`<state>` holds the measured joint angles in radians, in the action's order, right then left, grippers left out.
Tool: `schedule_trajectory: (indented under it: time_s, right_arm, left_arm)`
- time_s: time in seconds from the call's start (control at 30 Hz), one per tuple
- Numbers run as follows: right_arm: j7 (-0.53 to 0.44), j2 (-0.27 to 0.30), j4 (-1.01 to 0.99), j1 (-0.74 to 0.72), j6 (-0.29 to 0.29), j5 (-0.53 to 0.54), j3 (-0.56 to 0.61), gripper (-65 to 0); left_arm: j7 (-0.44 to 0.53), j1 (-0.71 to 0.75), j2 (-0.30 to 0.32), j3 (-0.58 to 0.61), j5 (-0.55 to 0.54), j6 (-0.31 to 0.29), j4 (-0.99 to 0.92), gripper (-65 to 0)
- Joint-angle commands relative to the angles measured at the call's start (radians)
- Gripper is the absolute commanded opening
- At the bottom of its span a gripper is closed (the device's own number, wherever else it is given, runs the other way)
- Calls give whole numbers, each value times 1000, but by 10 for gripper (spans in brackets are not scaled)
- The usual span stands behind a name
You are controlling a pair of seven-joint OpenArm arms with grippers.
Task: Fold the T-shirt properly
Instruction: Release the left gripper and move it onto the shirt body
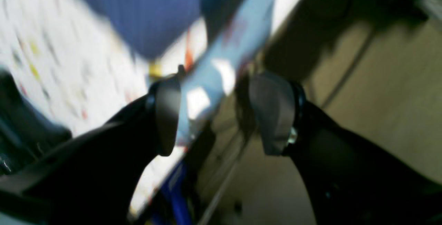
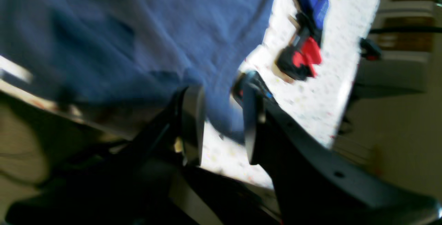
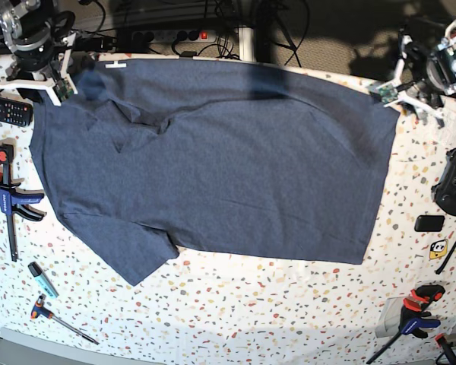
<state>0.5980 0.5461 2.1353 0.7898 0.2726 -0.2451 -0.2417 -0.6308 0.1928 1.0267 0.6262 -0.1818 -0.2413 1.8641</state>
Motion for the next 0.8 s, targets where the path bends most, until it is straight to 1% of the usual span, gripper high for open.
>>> schedule_trajectory:
  time_s: [0.0,0.03,0.1,0.2,0.37,0.5,0.67,0.77]
  right_arm:
    - [-23,13,18,-2,-19,19,-8,-461]
    - [-32,13,18,-7,-19,50,-8,-461]
    - [-35,13,18,-14,-19,103,-8,-461]
    - [-45,13,18,-24,-19,158,-8,-461]
    - [-49,13,18,-28,-19,196,-8,-461]
    - [-52,13,18,-28,-19,197,-8,-461]
    - [-56,13,18,-28,-19,197,-8,-461]
    - [-60,13,18,-28,-19,197,-8,-461]
  left_arm:
    - [11,-13,14,-10,32,14,38,-298]
    - [11,-13,3,-10,62,15,60,-298]
    - [12,-13,-20,-10,115,36,96,-298]
    - [42,-16,-68,-10,176,63,122,-298]
    - [55,-47,-164,-10,181,62,122,-298]
    - [55,-63,-219,-10,178,61,124,-298]
    - [56,-58,-267,-10,174,-4,124,-300]
    - [56,-57,-283,-10,174,-6,122,-300]
